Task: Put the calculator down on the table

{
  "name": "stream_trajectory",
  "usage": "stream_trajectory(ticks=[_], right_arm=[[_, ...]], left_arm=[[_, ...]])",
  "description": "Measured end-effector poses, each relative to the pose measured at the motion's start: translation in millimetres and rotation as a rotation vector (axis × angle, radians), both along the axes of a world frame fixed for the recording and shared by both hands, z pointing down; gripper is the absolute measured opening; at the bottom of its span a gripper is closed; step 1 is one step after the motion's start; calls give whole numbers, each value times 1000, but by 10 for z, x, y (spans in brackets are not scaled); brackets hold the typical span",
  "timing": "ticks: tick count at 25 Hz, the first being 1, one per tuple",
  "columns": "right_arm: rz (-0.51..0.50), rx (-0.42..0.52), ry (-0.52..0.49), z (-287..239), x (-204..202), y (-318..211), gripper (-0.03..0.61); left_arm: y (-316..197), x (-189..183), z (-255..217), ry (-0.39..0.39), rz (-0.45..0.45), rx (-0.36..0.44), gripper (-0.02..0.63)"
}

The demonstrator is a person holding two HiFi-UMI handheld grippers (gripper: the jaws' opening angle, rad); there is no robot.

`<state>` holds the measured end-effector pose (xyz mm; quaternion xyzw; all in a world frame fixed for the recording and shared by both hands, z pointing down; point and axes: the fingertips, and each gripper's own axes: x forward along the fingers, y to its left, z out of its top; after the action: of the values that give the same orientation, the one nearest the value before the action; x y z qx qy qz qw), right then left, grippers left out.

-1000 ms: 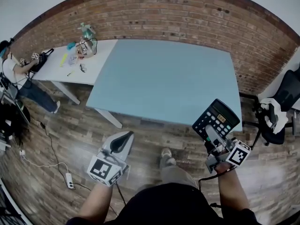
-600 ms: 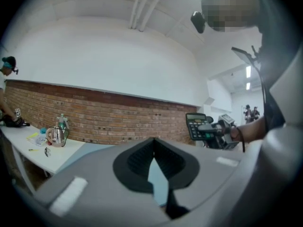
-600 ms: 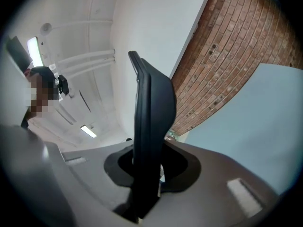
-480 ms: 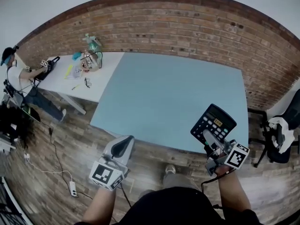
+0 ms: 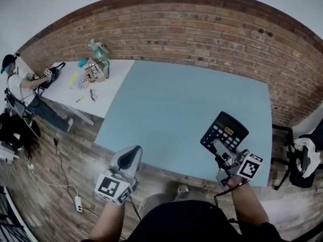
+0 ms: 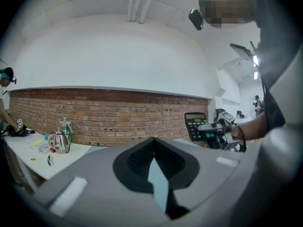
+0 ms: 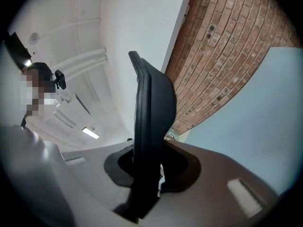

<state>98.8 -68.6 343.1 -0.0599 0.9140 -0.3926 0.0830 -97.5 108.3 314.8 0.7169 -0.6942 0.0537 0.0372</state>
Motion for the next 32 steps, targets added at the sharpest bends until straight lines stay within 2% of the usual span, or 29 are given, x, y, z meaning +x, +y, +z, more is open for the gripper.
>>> stream_trajectory(ticks=[8, 14, 23, 28, 32], right_arm=[[-120, 47, -29, -63, -357, 101, 74], [-115, 2, -39, 1, -549, 78, 74], [-22, -14, -22, 34, -825, -117, 74], [74, -19, -15, 36, -876, -275, 74], [155, -23, -1, 24, -962, -346, 74]], left_arm=[[-136, -274, 24, 3, -55, -20, 3], [-400, -402, -41, -12, -6, -18, 3], [-969, -694, -94, -23, 140, -16, 3], [-1298, -795, -122, 22, 243, -4, 3], [-1511, -920, -115, 17, 322, 2, 3]])
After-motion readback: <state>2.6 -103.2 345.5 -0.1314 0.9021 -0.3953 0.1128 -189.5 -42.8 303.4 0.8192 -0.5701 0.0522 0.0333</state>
